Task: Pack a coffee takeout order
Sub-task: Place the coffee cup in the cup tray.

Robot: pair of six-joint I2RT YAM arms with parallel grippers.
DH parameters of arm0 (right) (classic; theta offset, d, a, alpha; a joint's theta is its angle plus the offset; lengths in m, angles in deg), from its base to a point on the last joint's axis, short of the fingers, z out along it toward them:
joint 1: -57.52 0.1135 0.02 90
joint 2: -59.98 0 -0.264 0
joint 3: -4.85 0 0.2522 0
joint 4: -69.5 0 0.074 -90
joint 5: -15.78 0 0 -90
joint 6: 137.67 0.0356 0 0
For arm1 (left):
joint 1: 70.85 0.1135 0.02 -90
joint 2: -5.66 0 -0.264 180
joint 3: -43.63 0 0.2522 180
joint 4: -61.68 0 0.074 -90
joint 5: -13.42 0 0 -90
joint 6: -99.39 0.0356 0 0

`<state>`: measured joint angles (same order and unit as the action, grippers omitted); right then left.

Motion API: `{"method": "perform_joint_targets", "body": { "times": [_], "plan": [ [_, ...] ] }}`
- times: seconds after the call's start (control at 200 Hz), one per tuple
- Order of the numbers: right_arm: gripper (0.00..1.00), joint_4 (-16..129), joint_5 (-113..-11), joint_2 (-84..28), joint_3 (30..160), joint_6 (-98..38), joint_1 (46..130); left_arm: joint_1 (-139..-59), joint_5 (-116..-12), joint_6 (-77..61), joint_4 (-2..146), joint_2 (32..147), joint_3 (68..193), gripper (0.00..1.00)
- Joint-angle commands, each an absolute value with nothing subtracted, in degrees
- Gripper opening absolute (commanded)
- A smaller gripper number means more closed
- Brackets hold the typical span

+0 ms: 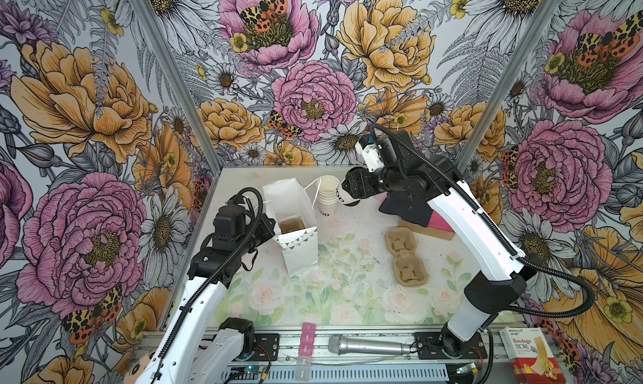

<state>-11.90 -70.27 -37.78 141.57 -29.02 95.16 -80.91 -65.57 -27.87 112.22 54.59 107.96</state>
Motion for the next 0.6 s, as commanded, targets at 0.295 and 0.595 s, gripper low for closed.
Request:
{"method": "perform_joint_targets", "body": {
  "times": [0.295,0.595],
  "plan": [
    [0.86,-12.6,-67.2,-34.8,149.0,-26.9,99.9,-81.8,-68.1,-26.0,112.1,55.6,107.9,0.00],
    [0.85,-12.6,-67.1,-37.8,154.2,-26.9,105.6,-82.7,-69.3,-25.7,111.3,55.6,107.7,0.00]
  ]
}}
